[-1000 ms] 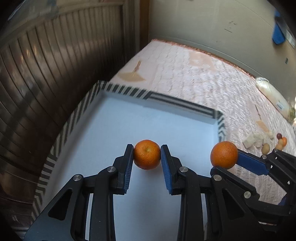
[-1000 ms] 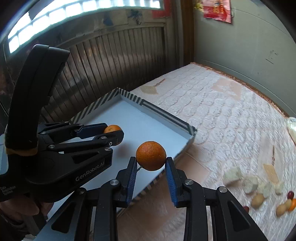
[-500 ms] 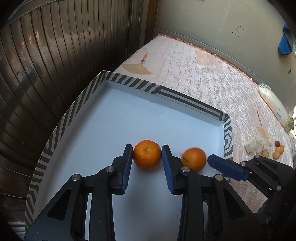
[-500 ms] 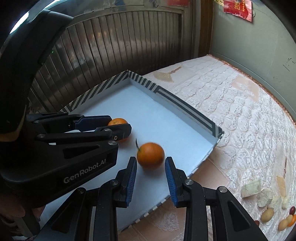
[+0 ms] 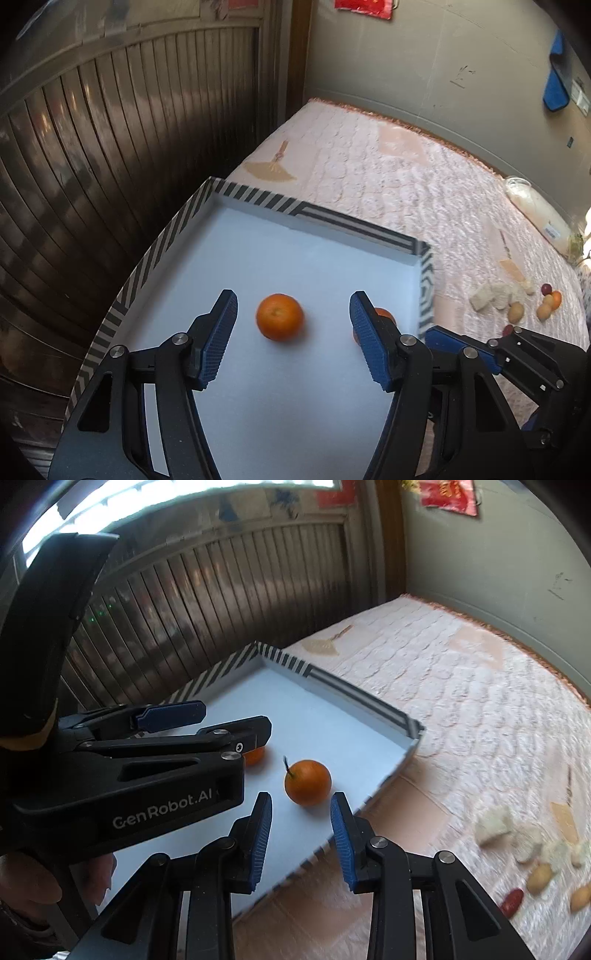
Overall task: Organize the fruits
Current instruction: 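Withdraw both open tools from the tray back toward the fruits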
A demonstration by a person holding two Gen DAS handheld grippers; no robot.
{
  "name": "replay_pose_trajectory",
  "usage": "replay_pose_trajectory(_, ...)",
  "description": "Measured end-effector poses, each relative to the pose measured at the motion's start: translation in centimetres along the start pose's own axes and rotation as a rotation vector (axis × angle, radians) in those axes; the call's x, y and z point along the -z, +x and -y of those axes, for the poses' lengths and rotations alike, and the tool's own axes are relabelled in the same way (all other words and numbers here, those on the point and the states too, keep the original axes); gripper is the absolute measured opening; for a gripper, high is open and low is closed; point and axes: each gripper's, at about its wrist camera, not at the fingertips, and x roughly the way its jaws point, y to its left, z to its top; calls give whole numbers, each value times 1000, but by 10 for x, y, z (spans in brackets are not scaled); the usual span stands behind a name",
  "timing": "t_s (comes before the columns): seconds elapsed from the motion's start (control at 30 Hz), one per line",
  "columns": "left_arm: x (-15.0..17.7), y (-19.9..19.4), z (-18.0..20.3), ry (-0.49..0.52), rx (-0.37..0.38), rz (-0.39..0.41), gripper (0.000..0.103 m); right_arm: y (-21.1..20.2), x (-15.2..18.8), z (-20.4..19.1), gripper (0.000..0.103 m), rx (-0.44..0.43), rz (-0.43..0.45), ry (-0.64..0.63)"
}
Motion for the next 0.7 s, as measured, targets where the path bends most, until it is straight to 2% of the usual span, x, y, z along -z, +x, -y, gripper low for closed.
replay_pose_trajectory(0.13,3,-13,13,18,14,33,64,-23,12,5,36,45,37,8)
replay_pose_trajectory(0.3,12,-27,40,60,68,51,64,-57,32,22,46,90,85,49)
replay_pose_trajectory(0.7,36,-38,115,171,180,38,64,-125,91,82,46,263,108,168)
